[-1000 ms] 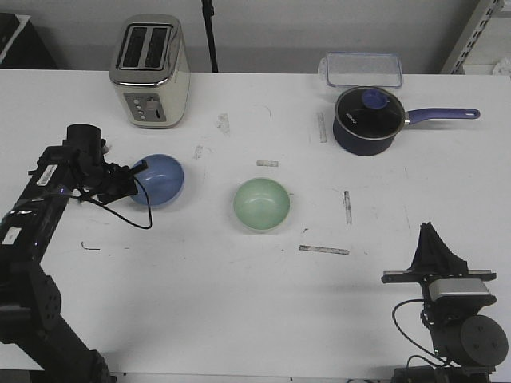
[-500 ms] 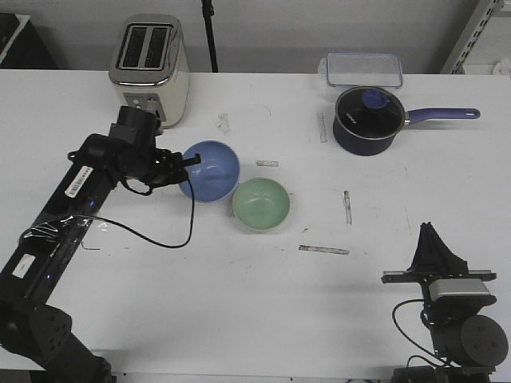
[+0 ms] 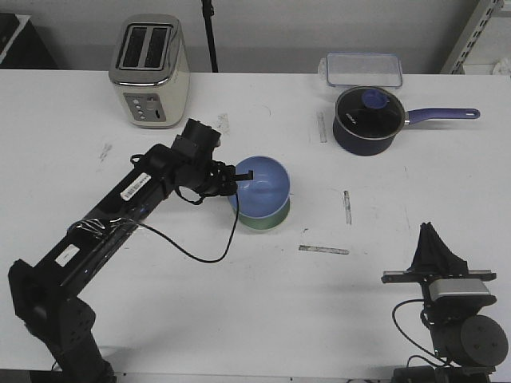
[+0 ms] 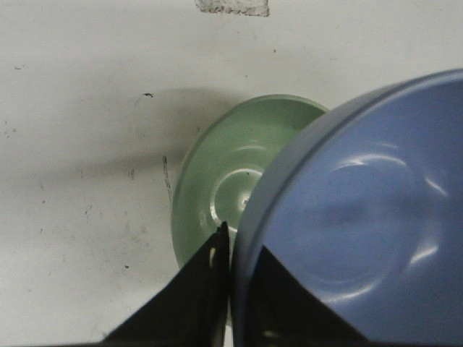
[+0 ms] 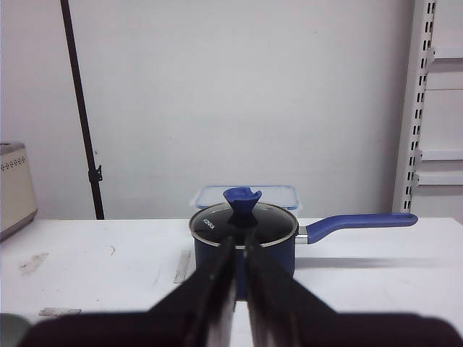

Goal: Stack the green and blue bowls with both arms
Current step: 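Lift the blue bowl with the left gripper and lower it into the green bowl, then open the left gripper and withdraw it from the stacked bowls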

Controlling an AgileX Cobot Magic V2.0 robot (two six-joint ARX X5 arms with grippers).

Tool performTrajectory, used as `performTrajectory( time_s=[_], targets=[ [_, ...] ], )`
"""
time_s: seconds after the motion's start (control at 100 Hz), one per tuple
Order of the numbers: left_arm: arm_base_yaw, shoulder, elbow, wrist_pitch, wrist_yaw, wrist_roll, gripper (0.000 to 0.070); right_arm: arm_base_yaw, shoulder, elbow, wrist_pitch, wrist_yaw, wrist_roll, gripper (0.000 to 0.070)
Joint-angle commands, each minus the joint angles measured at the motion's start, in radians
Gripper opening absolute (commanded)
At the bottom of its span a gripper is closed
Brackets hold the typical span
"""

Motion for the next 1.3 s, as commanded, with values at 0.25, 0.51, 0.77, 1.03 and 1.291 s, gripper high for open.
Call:
performTrajectory(
  time_s=[0.25,0.51,0.77,1.03,1.291],
  targets=[
    [-0.03,0.108,0.025,0.018,-0.023,-0.043,0.0001,0.001,0.0,0.002,0.01,0.0,0.01,0.0014],
    [-0.03,0.143,0.025,0.013,-0.023,-0.042,0.0053,0.001,0.0,0.002,0.01,0.0,0.01,0.0014],
    [-0.031,0.142,0.025,0.02,-0.022,-0.039,0.021,0.001,0.0,0.002,0.01,0.0,0.01,0.0014],
    [-0.031,0.069,0.025,0.023,-0.022,-0.039,0.021,0.001,0.0,0.002,0.01,0.0,0.01,0.0014],
    [-0.03,-0.02,0.025,0.017,-0.022,-0.039,0.021,0.001,0.0,0.002,0.01,0.0,0.01,0.0014]
  ],
)
